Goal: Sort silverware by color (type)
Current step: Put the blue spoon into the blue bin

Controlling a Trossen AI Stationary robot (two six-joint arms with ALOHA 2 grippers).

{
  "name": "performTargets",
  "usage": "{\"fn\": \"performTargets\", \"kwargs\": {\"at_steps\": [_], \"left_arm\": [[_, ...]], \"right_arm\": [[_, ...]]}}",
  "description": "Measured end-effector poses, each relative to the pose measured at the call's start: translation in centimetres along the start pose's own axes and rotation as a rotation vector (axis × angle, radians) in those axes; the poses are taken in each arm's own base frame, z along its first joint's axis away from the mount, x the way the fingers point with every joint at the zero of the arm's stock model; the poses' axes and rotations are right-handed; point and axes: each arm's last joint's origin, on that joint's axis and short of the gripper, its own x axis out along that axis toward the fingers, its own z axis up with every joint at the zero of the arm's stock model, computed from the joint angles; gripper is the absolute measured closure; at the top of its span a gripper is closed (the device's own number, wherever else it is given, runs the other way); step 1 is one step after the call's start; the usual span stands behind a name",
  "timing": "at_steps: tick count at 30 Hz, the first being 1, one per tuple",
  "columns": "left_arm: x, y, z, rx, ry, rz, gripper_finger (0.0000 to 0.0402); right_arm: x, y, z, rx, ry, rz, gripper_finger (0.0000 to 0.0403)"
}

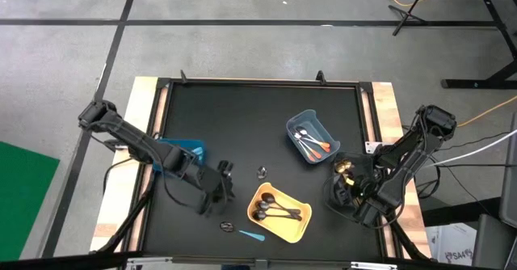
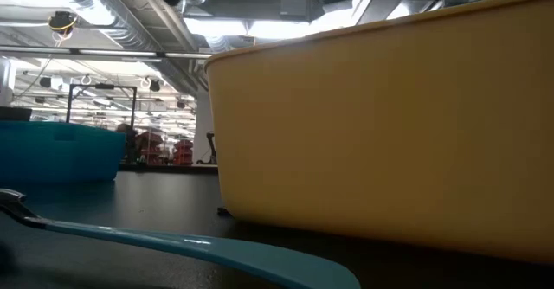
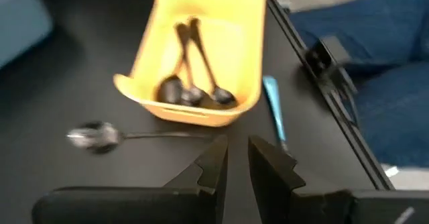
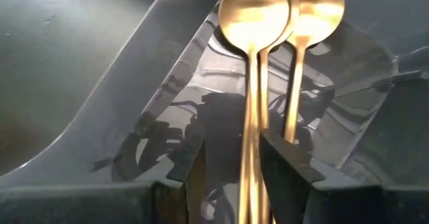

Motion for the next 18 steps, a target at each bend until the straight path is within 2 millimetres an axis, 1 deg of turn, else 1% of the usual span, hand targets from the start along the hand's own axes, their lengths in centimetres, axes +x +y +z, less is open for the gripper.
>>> {"fn": "performTargets", "kwargs": {"at_steps": [5, 9, 14, 18], "left_arm": [[1.5, -2.5, -0.8, 0.057, 0.051, -0.047, 0.0347], [3.4, -4.1, -1.6, 0.096, 0.088, -0.074, 0.0347], [6.0, -5.4, -2.1, 0.119, 0.084, -0.095, 0.0347], [7.1, -5.8, -2.0, 0.121, 0.047, -0.114, 0.0347]], "right_arm": [[0.0, 0.2, -0.1, 0.007, 0.013, 0.018, 0.0276], [0.0, 0.3, -0.2, 0.012, 0.022, 0.033, 0.0276], [0.0, 0.4, -0.3, 0.017, 0.03, 0.044, 0.0276], [0.0, 0.7, -0.4, 0.027, 0.047, 0.068, 0.0276]]}}
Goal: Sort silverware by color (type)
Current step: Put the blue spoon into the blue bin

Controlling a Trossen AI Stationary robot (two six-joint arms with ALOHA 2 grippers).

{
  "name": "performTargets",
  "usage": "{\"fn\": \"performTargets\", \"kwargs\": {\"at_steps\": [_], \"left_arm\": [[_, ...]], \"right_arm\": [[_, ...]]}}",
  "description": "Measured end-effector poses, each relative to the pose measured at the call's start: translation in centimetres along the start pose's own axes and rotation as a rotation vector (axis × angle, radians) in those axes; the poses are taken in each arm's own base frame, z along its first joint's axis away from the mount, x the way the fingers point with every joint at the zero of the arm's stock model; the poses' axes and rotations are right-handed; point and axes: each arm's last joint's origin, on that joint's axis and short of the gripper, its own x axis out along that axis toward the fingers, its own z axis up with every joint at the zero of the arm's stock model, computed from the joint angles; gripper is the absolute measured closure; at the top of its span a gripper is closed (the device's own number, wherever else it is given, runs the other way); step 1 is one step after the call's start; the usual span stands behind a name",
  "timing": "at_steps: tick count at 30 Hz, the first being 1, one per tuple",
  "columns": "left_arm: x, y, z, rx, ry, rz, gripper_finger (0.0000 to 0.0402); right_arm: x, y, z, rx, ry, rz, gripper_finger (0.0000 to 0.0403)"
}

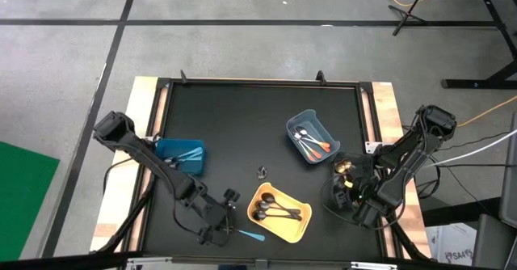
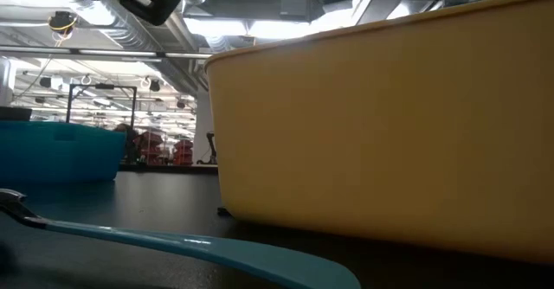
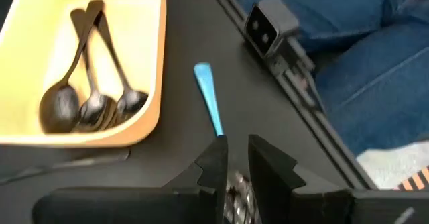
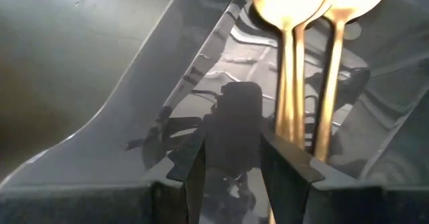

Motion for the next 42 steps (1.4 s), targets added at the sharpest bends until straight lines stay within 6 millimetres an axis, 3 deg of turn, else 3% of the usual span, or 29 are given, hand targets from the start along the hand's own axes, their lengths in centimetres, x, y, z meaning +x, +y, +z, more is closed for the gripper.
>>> {"fn": "performTargets", "kwargs": {"at_steps": [9, 14, 23, 42], "left_arm": [[1.0, 0.0, 0.0, -0.012, -0.024, 0.022, 0.0347], [3.0, -0.2, -0.3, -0.098, -0.048, 0.032, 0.0347], [6.5, -1.2, -2.2, -0.101, 0.013, 0.035, 0.0347], [7.1, -1.5, -3.7, -0.106, 0.115, 0.105, 0.0347]], "right_arm": [[0.0, 0.4, -0.3, 0.017, 0.029, 0.043, 0.0276], [0.0, 0.5, -0.3, 0.019, 0.032, 0.047, 0.0276], [0.0, 0.5, -0.3, 0.019, 0.032, 0.048, 0.0276], [0.0, 0.5, -0.3, 0.017, 0.032, 0.048, 0.0276]]}}
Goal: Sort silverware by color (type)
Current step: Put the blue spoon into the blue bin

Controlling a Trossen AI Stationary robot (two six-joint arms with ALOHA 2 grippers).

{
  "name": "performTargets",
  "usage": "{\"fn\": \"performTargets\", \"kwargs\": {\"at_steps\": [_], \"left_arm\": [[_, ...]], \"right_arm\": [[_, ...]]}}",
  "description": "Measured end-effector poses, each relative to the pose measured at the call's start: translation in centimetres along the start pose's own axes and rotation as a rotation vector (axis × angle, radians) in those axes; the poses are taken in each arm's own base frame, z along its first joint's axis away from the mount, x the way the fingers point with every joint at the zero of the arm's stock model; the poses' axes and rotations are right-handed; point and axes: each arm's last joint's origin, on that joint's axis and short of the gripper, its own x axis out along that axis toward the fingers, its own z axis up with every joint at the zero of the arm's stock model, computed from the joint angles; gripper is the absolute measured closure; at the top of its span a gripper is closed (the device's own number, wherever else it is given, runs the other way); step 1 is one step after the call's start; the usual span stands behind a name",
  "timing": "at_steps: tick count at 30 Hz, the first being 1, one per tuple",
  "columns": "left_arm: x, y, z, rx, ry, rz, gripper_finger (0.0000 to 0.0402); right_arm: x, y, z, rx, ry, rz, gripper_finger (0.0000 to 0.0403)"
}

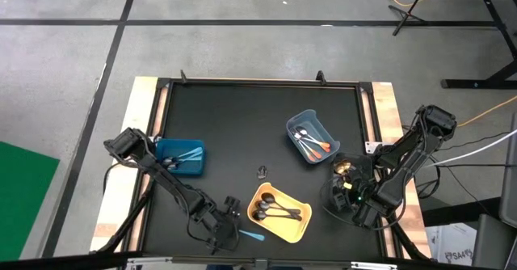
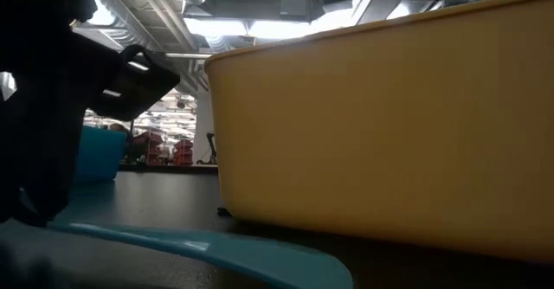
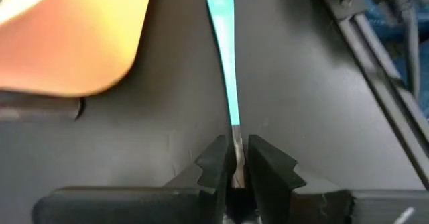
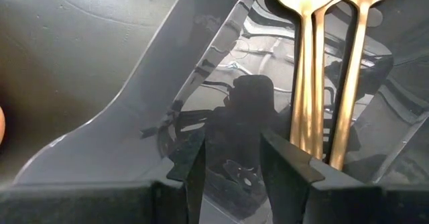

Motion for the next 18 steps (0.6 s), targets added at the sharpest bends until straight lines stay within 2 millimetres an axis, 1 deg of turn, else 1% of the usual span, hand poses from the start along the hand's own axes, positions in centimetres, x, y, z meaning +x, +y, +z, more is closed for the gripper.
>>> {"fn": "performTargets", "kwargs": {"at_steps": [6, 14, 18], "left_arm": [[0.0, 0.1, -0.3, -0.015, 0.032, 0.01, 0.0347], [-0.4, 0.5, -1.3, -0.079, 0.149, 0.062, 0.0347], [-0.4, 0.6, -1.4, -0.076, 0.164, 0.069, 0.0347]], "right_arm": [[0.0, 0.0, 0.0, 0.0, 0.0, 0.0, 0.0276], [0.0, 0.0, 0.0, -0.001, 0.0, 0.0, 0.0276], [0.0, 0.0, 0.0, -0.001, 0.0, 0.0, 0.0276]]}}
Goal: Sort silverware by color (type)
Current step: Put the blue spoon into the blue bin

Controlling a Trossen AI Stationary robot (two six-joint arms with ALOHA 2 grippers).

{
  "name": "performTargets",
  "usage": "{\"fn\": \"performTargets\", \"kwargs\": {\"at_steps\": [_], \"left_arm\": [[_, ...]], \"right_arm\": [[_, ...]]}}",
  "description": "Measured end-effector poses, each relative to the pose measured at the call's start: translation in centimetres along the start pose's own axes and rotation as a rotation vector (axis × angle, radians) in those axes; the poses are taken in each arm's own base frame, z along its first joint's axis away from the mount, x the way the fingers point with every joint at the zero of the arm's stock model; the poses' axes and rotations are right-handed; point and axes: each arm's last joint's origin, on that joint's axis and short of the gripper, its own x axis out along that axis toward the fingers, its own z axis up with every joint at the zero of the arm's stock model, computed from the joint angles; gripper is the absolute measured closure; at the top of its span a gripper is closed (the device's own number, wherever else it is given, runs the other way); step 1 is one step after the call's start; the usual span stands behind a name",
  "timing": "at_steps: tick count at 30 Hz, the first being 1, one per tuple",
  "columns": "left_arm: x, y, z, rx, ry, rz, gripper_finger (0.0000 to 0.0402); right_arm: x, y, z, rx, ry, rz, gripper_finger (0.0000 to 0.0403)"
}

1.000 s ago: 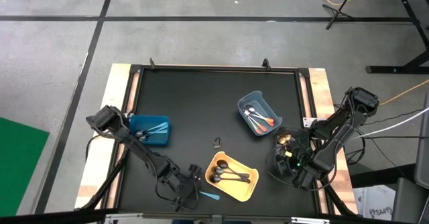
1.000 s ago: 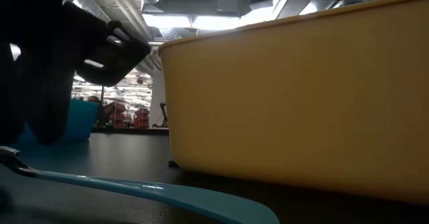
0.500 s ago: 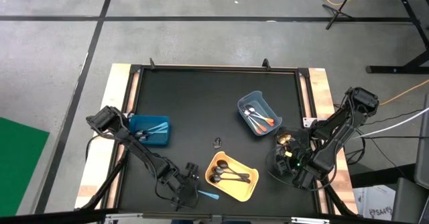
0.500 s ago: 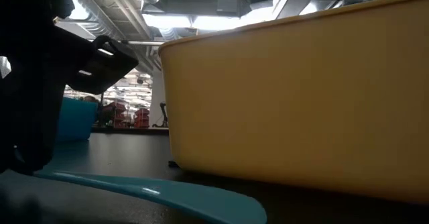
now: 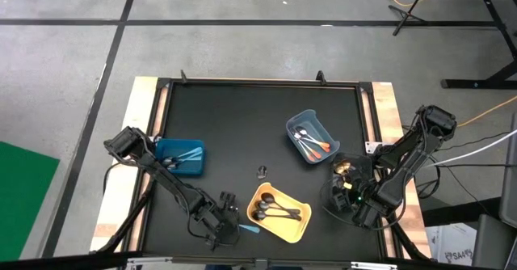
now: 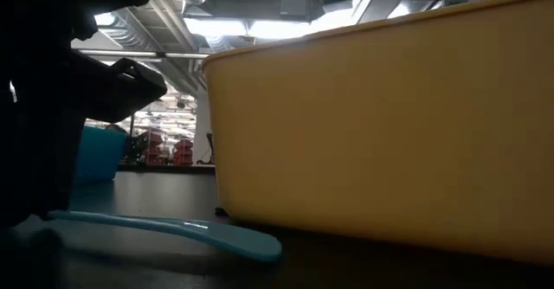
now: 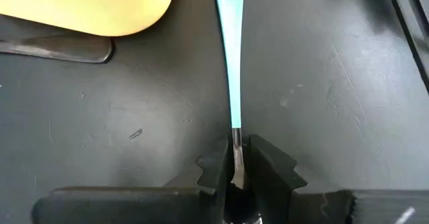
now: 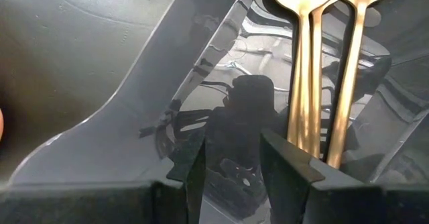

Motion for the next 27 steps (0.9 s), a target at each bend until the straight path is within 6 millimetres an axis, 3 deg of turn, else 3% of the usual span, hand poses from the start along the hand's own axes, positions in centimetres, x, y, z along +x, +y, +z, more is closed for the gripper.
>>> {"fn": "performTargets", "kwargs": {"at_steps": [16, 27], "left_arm": [[0.2, 0.7, 0.1, -0.017, 0.01, 0.005, 0.0395], [-1.1, 0.1, 1.7, 0.006, 0.071, 0.018, 0.0398]], "right_arm": [[-0.1, 0.0, 0.0, 0.001, 0.0, -0.001, 0.0276], [-2.8, 1.1, 0.5, -0.021, -0.046, -0.019, 0.0276]]}}
